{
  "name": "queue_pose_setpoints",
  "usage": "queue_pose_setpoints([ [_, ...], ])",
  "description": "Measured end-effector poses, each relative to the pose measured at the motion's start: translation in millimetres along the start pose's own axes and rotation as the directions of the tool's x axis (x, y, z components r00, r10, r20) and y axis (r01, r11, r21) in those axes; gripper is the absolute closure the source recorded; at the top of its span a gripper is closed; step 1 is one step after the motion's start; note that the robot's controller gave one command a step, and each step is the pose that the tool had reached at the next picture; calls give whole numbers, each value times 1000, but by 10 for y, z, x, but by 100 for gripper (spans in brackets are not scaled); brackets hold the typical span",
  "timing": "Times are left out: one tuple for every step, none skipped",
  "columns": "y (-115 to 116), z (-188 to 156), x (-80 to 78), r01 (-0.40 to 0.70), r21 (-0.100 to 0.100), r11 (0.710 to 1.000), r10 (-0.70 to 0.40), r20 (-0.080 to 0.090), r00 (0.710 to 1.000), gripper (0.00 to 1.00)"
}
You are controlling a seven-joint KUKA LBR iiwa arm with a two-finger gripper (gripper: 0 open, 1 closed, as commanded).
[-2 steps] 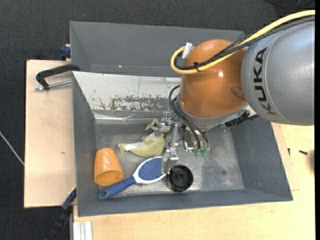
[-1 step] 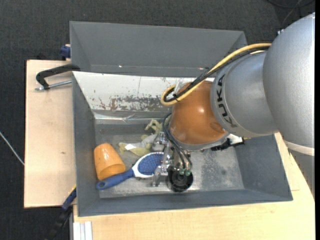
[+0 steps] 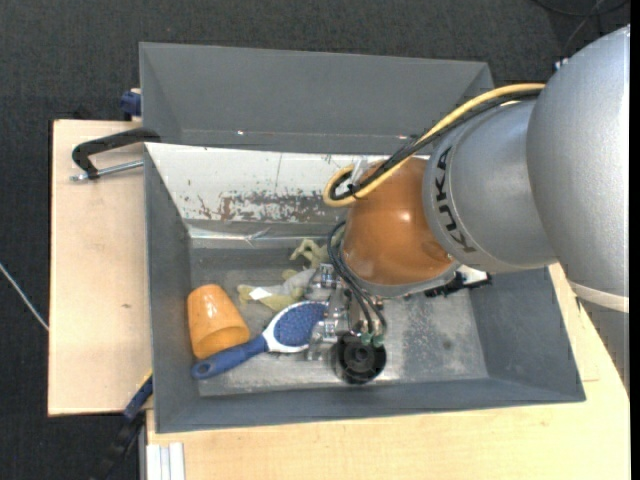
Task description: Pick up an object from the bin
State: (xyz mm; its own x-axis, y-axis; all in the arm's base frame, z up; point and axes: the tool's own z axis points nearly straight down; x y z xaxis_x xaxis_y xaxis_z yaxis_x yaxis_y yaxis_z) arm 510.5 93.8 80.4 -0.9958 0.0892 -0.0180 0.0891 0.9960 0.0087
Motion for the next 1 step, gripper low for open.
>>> queue_pose_setpoints([
  [60,-1574,-54,46,4,999,-46,-5,999,100],
])
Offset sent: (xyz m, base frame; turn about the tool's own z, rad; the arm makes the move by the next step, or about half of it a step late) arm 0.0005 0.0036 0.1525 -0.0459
